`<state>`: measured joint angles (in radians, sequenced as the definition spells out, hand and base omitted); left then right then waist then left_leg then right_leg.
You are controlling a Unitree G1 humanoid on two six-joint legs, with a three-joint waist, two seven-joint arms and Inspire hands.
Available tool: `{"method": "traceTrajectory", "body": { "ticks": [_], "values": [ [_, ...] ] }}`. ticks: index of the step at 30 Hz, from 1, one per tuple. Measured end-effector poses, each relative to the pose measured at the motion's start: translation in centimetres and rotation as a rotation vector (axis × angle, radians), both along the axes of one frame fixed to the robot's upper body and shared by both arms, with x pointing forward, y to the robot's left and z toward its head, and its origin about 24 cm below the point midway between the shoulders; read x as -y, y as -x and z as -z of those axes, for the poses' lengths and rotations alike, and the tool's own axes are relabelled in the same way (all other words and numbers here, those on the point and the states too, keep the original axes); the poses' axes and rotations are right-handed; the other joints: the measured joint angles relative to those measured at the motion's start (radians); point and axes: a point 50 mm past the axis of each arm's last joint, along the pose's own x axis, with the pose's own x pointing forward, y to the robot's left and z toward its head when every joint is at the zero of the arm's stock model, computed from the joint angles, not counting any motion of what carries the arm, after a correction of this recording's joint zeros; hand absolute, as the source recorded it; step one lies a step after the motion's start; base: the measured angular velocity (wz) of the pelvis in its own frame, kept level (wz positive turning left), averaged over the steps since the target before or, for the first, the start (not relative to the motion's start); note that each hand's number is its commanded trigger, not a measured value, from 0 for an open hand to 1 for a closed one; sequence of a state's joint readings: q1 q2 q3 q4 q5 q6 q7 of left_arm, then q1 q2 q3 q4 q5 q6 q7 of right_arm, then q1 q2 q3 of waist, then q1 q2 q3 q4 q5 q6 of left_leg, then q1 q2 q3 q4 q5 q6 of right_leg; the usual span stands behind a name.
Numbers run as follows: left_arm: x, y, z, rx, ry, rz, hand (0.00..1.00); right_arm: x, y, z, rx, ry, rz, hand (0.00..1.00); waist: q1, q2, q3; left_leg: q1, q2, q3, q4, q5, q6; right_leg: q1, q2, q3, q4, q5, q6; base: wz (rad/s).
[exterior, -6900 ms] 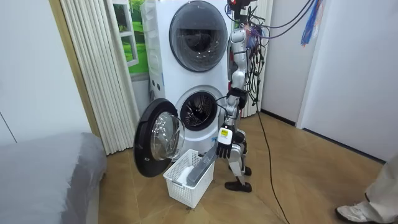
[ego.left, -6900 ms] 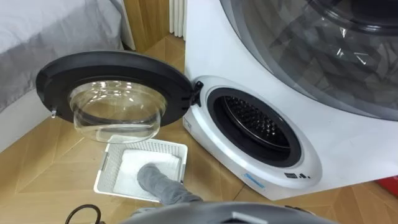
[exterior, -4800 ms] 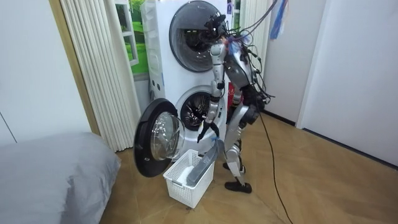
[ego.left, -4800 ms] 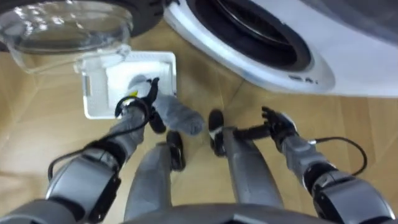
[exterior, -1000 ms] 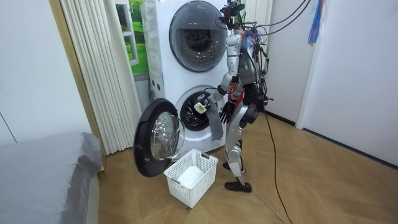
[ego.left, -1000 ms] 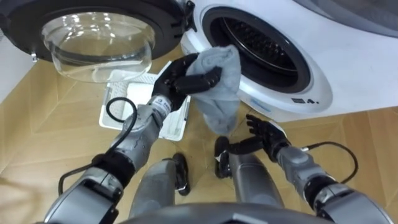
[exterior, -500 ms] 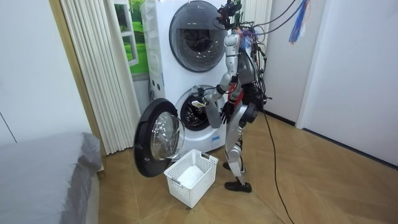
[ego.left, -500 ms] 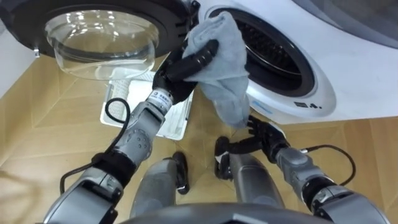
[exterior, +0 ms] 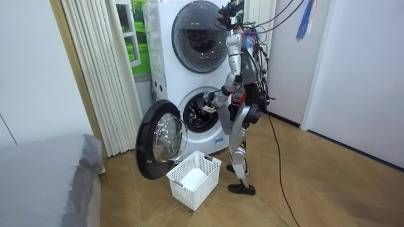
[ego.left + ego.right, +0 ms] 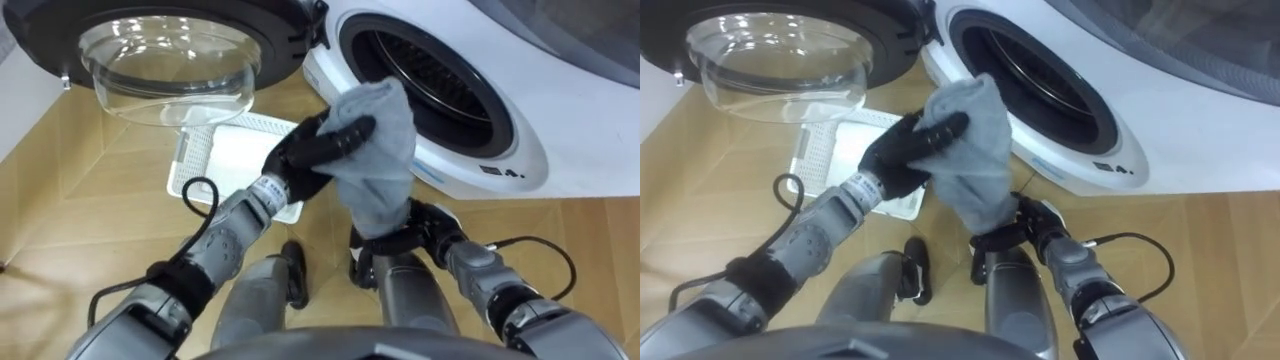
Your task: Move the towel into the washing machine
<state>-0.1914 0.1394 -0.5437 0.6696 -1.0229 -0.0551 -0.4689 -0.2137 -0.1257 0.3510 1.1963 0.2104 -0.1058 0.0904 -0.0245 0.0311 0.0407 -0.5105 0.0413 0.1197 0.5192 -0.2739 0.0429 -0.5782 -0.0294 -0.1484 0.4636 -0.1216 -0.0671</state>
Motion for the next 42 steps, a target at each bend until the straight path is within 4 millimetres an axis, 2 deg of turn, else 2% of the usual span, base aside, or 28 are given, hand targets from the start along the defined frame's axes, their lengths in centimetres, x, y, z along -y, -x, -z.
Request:
{"method": "traceTrajectory", "body": {
  "ticks": [5, 12, 13, 14, 21, 34, 42],
  "values": [
    [-0.1, 0.6, 0.6, -0.003, -0.055, 0.060, 1.00, 0.1, 0.4, 0.2, -0.028, -0.002, 0.000, 0.00, -0.005, 0.011, -0.0072, 0.004, -0.002, -0.004, -0.002, 0.001, 0.000, 0.002, -0.002, -0.001, -0.001, 0.000, 0.000, 0.00],
    [-1.1, 1.7, 1.5, -0.027, -0.115, 0.120, 1.00, 0.2, 0.8, 0.4, -0.051, 0.020, -0.030, 0.00, -0.005, 0.017, -0.0093, 0.016, -0.004, -0.007, -0.018, 0.006, -0.004, 0.012, -0.001, -0.007, -0.014, 0.000, -0.001, 0.00],
    [-1.1, 1.8, 1.5, -0.028, -0.116, 0.121, 1.00, 0.2, 0.8, 0.4, -0.051, 0.021, -0.030, 0.53, -0.005, 0.018, -0.0091, 0.016, -0.004, -0.008, -0.018, 0.006, -0.004, 0.012, -0.001, -0.007, -0.014, 0.000, -0.001, 0.00],
    [-1.2, 1.9, 1.5, -0.030, -0.117, 0.124, 1.00, 0.3, 0.8, 0.4, -0.051, 0.022, -0.030, 1.00, -0.004, 0.019, -0.0087, 0.016, -0.003, -0.008, -0.018, 0.006, -0.004, 0.011, -0.001, -0.007, -0.015, 0.000, -0.001, 0.00],
    [-1.2, 2.0, 1.6, -0.028, -0.103, 0.143, 1.00, 0.6, 0.6, 0.1, -0.029, 0.043, -0.069, 1.00, 0.000, 0.024, -0.0098, 0.015, -0.003, -0.005, -0.017, 0.006, -0.004, 0.008, 0.001, 0.000, -0.012, 0.000, -0.001, 0.00],
    [0.4, 1.2, 0.8, -0.030, 0.020, 0.078, 1.00, 0.2, -0.3, -0.4, 0.017, 0.035, -0.058, 1.00, -0.001, 0.022, -0.0095, 0.011, -0.002, -0.003, -0.015, 0.006, -0.004, 0.004, 0.001, 0.004, -0.011, 0.000, -0.001, 0.00],
    [0.7, 0.9, 0.5, -0.026, 0.052, 0.055, 1.00, -0.4, -0.3, -0.3, 0.011, 0.005, -0.051, 1.00, -0.014, -0.005, -0.0043, 0.003, -0.001, -0.004, 0.001, 0.006, -0.004, 0.001, 0.001, 0.004, -0.012, 0.000, -0.001, 0.00]
  ]
}}
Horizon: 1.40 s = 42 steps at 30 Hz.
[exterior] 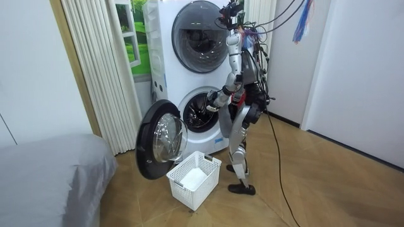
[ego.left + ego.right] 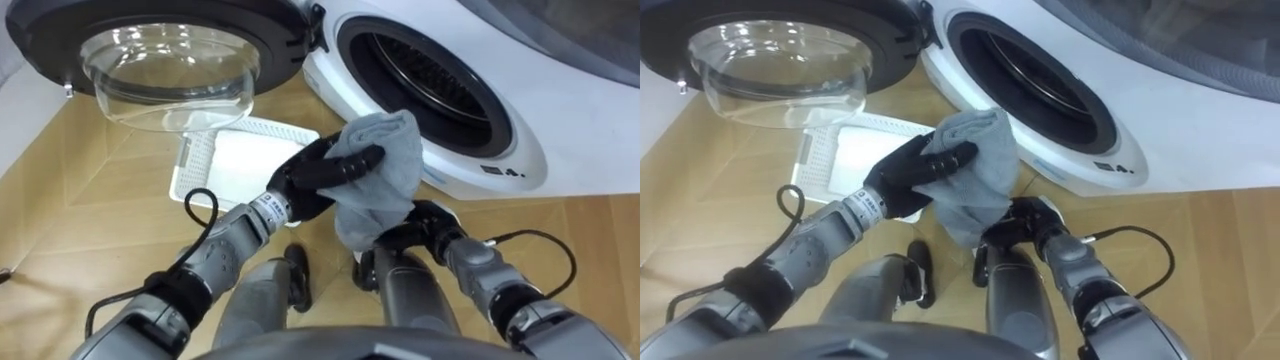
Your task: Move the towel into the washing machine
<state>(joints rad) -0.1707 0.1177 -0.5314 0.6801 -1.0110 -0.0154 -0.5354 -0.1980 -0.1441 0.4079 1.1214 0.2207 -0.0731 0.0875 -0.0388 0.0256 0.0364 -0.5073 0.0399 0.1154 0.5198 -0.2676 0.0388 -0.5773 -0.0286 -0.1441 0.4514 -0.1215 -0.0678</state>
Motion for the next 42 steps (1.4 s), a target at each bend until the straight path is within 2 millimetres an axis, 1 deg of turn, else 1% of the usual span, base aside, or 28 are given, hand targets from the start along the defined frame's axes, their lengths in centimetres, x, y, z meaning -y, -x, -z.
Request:
{"method": "traceTrajectory", "body": {
  "ticks": [1, 2, 3, 4, 6, 12, 16, 18, 21, 22, 23, 24, 26, 27, 31, 33, 42],
  "values": [
    [0.0, 0.0, 0.0, 0.001, 0.002, -0.001, 0.93, 0.0, 0.0, 0.0, 0.000, -0.002, -0.001, 1.00, -0.001, -0.002, 0.0003, -0.002, 0.000, 0.000, 0.001, 0.000, 0.000, -0.001, 0.000, 0.000, 0.001, 0.000, 0.000, 0.00],
    [0.1, -0.2, -0.1, 0.004, 0.006, -0.007, 0.73, -0.1, -0.1, 0.0, 0.001, -0.004, -0.003, 1.00, -0.004, -0.006, 0.0020, -0.006, 0.000, 0.000, 0.003, 0.000, 0.000, -0.005, 0.000, 0.000, 0.002, 0.000, 0.000, 0.00],
    [0.1, -0.3, -0.2, 0.006, 0.011, -0.014, 0.27, -0.2, -0.2, -0.1, 0.004, -0.007, -0.005, 1.00, -0.007, -0.009, 0.0040, -0.011, 0.001, 0.000, 0.006, 0.000, 0.000, -0.009, 0.000, -0.001, 0.004, 0.000, 0.000, 0.00],
    [0.1, -0.4, -0.3, 0.007, 0.012, -0.016, 0.00, -0.3, -0.3, -0.1, 0.006, -0.008, -0.005, 1.00, -0.010, -0.010, 0.0043, -0.015, 0.001, -0.001, 0.010, 0.000, 0.000, -0.012, 0.000, -0.002, 0.005, 0.000, 0.000, 0.00],
    [0.3, -0.7, -0.6, 0.021, 0.015, -0.015, 0.00, -0.6, -0.5, -0.2, 0.013, -0.017, -0.007, 1.00, -0.014, -0.014, 0.0059, -0.032, 0.001, -0.003, 0.020, 0.000, 0.000, -0.028, -0.002, -0.002, 0.015, 0.000, -0.001, 0.02],
    [0.8, -0.8, -0.8, 0.015, 0.066, -0.043, 0.00, -0.7, -0.5, -0.2, 0.011, -0.025, 0.015, 1.00, -0.008, -0.014, 0.0060, -0.031, 0.001, -0.003, 0.018, 0.000, 0.000, -0.029, -0.002, -0.003, 0.015, 0.001, -0.003, 0.00],
    [0.4, -0.7, -0.6, 0.006, 0.069, -0.061, 0.00, -0.9, -0.2, 0.0, 0.004, -0.040, 0.034, 1.00, -0.003, -0.014, 0.0057, -0.025, 0.001, -0.003, 0.015, 0.000, 0.000, -0.024, -0.002, -0.004, 0.013, 0.001, -0.003, -0.01],
    [-0.1, -0.7, -0.3, -0.010, 0.068, -0.087, 0.00, -0.6, -0.2, 0.0, 0.003, -0.044, 0.056, 1.00, 0.010, -0.013, 0.0057, -0.024, 0.001, 0.000, 0.013, 0.000, 0.000, -0.024, -0.001, -0.002, 0.014, 0.001, -0.003, -0.02],
    [-1.4, -0.6, 0.2, -0.043, 0.078, -0.161, 0.00, 0.4, 0.3, 0.2, -0.010, -0.033, 0.098, 1.00, 0.047, -0.007, 0.0050, -0.027, 0.004, -0.004, 0.017, -0.003, -0.001, -0.024, 0.001, -0.007, 0.013, 0.001, -0.004, 0.01],
    [-1.7, -0.6, 0.4, -0.052, 0.074, -0.174, 0.00, 0.5, 0.3, 0.2, -0.010, -0.031, 0.102, 1.00, 0.051, -0.005, 0.0051, -0.027, 0.005, -0.004, 0.017, -0.003, -0.001, -0.024, 0.001, -0.008, 0.013, 0.001, -0.004, 0.00],
    [-2.3, -0.4, 0.8, -0.068, 0.057, -0.194, 0.00, 0.6, 0.2, 0.1, -0.007, -0.028, 0.109, 1.00, 0.065, 0.000, 0.0049, -0.029, 0.004, -0.005, 0.016, -0.003, -0.001, -0.024, 0.002, -0.008, 0.014, 0.001, -0.005, 0.00],
    [-2.6, -0.2, 1.1, -0.084, 0.042, -0.210, 0.00, 0.8, 0.2, 0.1, -0.006, -0.025, 0.122, 1.00, 0.073, 0.007, 0.0041, -0.030, 0.004, -0.007, 0.014, -0.003, -0.001, -0.024, 0.001, -0.012, 0.016, 0.002, -0.005, 0.03],
    [-3.2, 0.2, 1.5, -0.103, 0.015, -0.237, 0.00, 1.0, 0.4, 0.2, -0.012, -0.028, 0.146, 1.00, 0.084, 0.013, 0.0032, -0.028, -0.001, -0.009, 0.004, -0.002, -0.001, -0.025, -0.003, -0.011, 0.023, -0.001, -0.005, 0.04],
    [-3.7, 0.3, 1.7, -0.111, -0.012, -0.261, 0.00, 1.1, 0.5, 0.2, -0.014, -0.037, 0.172, 1.00, 0.099, 0.013, 0.0032, -0.027, -0.004, -0.008, 0.003, -0.002, -0.001, -0.031, -0.007, -0.012, 0.034, -0.007, -0.004, 0.04],
    [-4.3, 0.2, 1.9, -0.109, -0.101, -0.291, 0.00, 1.5, 0.5, 0.3, -0.028, -0.073, 0.261, 1.00, 0.126, 0.013, 0.0032, -0.031, -0.007, -0.012, 0.002, -0.001, -0.001, -0.035, -0.012, -0.021, 0.036, -0.012, -0.005, 0.05],
    [-4.3, 0.2, 1.9, -0.110, -0.142, -0.300, 0.00, 1.7, 0.2, 0.3, -0.031, -0.083, 0.294, 1.00, 0.128, 0.013, 0.0033, -0.034, -0.008, -0.012, 0.003, -0.001, -0.001, -0.035, -0.013, -0.025, 0.032, -0.013, -0.005, 0.06],
    [-4.3, 0.1, 2.1, -0.131, -0.168, -0.328, 0.00, 2.4, -0.1, 0.1, -0.034, -0.113, 0.376, 1.00, 0.130, 0.014, 0.0042, -0.044, -0.005, -0.015, 0.017, -0.001, -0.001, -0.036, -0.013, -0.036, 0.031, -0.013, -0.006, 0.02]
  ]
}}
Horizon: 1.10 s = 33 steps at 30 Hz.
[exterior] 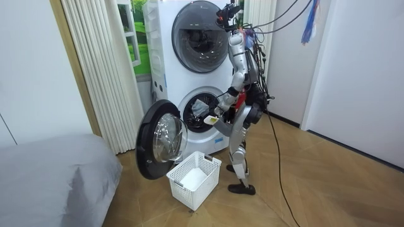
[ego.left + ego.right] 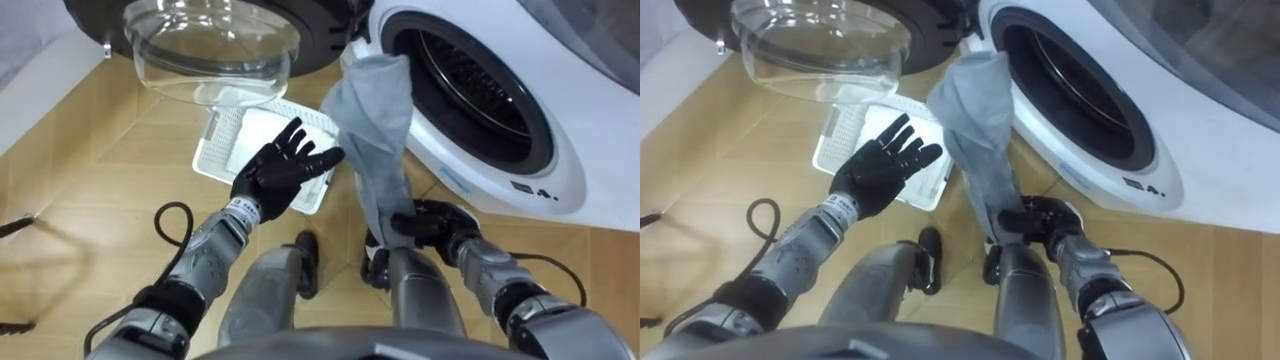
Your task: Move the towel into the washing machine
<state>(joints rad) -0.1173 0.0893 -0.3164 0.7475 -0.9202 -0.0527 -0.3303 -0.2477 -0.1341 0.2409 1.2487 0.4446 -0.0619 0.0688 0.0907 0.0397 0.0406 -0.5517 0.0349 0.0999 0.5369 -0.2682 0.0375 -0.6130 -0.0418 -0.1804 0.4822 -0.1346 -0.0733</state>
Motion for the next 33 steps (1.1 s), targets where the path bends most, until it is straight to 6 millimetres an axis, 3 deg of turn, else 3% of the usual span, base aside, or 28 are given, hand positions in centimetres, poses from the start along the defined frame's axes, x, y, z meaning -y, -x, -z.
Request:
{"method": "traceTrajectory", "body": {
  "ticks": [13, 20, 33],
  "values": [
    [0.1, 0.0, 0.1, -0.014, -0.039, -0.005, 0.00, 0.5, -1.1, -0.5, 0.005, -0.133, 0.179, 1.00, 0.003, 0.001, 0.0062, -0.010, -0.007, -0.007, -0.004, 0.000, 0.000, -0.017, -0.009, 0.003, 0.019, -0.010, -0.001, 0.00],
    [-0.1, 0.0, 0.2, -0.030, -0.072, -0.005, 0.00, 1.2, -1.5, -0.8, 0.018, -0.245, 0.360, 1.00, -0.002, -0.015, 0.0207, -0.014, -0.026, -0.008, -0.002, 0.005, 0.004, -0.037, -0.030, 0.009, 0.049, -0.028, 0.006, 0.03],
    [0.0, -0.4, 0.0, -0.071, -0.045, -0.033, 0.00, 2.1, -1.3, -0.8, 0.015, -0.442, 0.667, 1.00, -0.013, -0.022, 0.0201, -0.047, -0.045, -0.003, 0.033, 0.005, 0.007, -0.073, -0.047, 0.013, 0.094, -0.039, 0.008, 0.02]
  ]
}}
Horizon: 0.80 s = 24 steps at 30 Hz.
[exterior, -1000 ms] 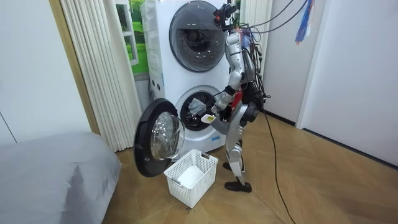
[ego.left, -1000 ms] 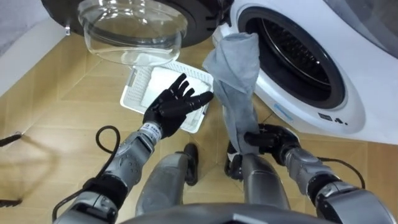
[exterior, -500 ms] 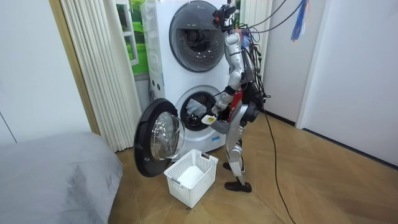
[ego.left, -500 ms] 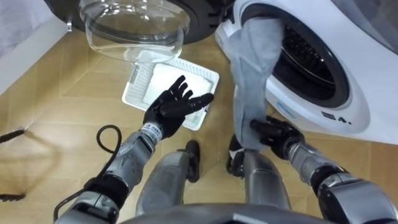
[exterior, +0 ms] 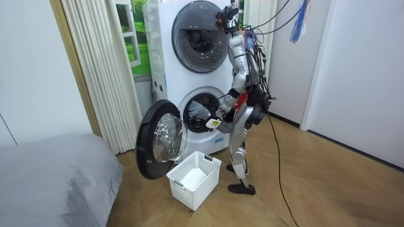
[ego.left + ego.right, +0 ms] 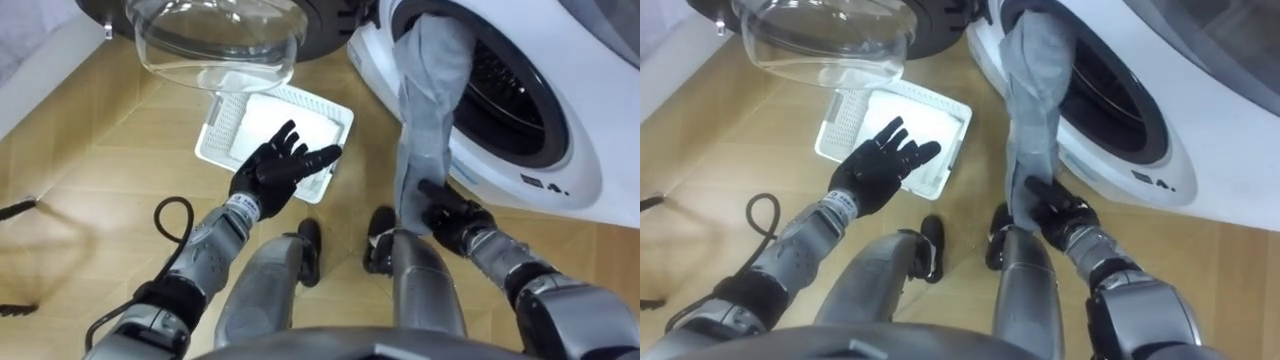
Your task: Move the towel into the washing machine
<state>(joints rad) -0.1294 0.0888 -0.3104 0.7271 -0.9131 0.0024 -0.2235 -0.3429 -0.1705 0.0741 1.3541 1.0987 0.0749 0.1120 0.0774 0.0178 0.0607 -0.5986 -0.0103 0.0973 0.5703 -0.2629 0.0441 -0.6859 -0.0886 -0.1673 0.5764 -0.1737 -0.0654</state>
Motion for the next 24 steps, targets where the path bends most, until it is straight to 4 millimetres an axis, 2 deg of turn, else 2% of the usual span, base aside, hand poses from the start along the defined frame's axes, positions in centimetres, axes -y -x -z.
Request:
{"method": "traceTrajectory", "body": {
  "ticks": [6, 8, 10, 11, 15, 16, 23, 24],
  "values": [
    [-0.2, 0.2, 0.0, -0.031, -0.004, -0.024, 0.00, 1.5, -0.5, -0.6, 0.040, -0.079, 0.195, 1.00, -0.004, -0.007, -0.0031, -0.014, -0.002, 0.000, 0.005, -0.002, 0.004, -0.015, -0.006, -0.002, 0.018, 0.001, -0.003, 0.00],
    [-0.3, 0.1, 0.0, -0.038, -0.019, -0.038, 0.00, 2.0, -1.7, -1.4, 0.074, -0.100, 0.259, 1.00, -0.018, -0.014, -0.0038, -0.018, -0.002, 0.002, 0.010, -0.002, 0.004, -0.025, -0.012, 0.001, 0.034, -0.002, -0.003, 0.00],
    [-0.3, 0.0, 0.0, -0.044, -0.030, -0.042, 0.00, 2.6, -2.5, -2.1, 0.091, -0.115, 0.315, 1.00, -0.018, -0.020, -0.0050, -0.019, -0.001, 0.005, 0.014, -0.002, 0.004, -0.025, -0.013, 0.002, 0.035, -0.002, -0.003, 0.00],
    [-0.4, -0.2, -0.2, -0.041, -0.035, -0.047, 0.00, 3.1, -2.9, -2.5, 0.095, -0.127, 0.371, 1.00, -0.017, -0.029, -0.0039, -0.022, -0.001, 0.005, 0.017, -0.002, 0.004, -0.027, -0.014, 0.001, 0.040, -0.002, -0.003, 0.05],
    [-1.2, -0.5, -0.6, -0.038, -0.061, -0.077, 0.00, 4.8, -4.6, -4.3, 0.123, -0.155, 0.511, 1.00, -0.021, -0.062, -0.0091, -0.053, -0.001, 0.007, 0.041, -0.004, 0.008, -0.057, -0.018, 0.002, 0.064, -0.003, -0.003, 0.01],
    [-1.2, -0.6, -0.7, -0.036, -0.062, -0.079, 0.00, 5.0, -4.9, -4.6, 0.128, -0.153, 0.519, 1.00, -0.021, -0.064, -0.0085, -0.058, -0.001, 0.007, 0.047, -0.004, 0.009, -0.060, -0.019, 0.002, 0.066, -0.003, -0.003, 0.00],
    [-0.7, -1.1, -1.8, 0.011, -0.069, -0.082, 0.00, 4.7, -6.8, -6.2, 0.097, -0.243, 0.632, 1.00, -0.020, -0.071, -0.0078, -0.069, -0.001, 0.026, 0.074, -0.010, 0.021, -0.074, -0.025, 0.016, 0.088, 0.000, 0.003, -0.03],
    [-0.7, -1.1, -1.9, 0.019, -0.069, -0.085, 0.00, 4.7, -7.0, -6.4, 0.096, -0.251, 0.639, 0.93, -0.021, -0.072, -0.0075, -0.068, -0.003, 0.035, 0.074, -0.010, 0.025, -0.081, -0.029, 0.024, 0.094, 0.001, 0.004, -0.14]
  ]
}}
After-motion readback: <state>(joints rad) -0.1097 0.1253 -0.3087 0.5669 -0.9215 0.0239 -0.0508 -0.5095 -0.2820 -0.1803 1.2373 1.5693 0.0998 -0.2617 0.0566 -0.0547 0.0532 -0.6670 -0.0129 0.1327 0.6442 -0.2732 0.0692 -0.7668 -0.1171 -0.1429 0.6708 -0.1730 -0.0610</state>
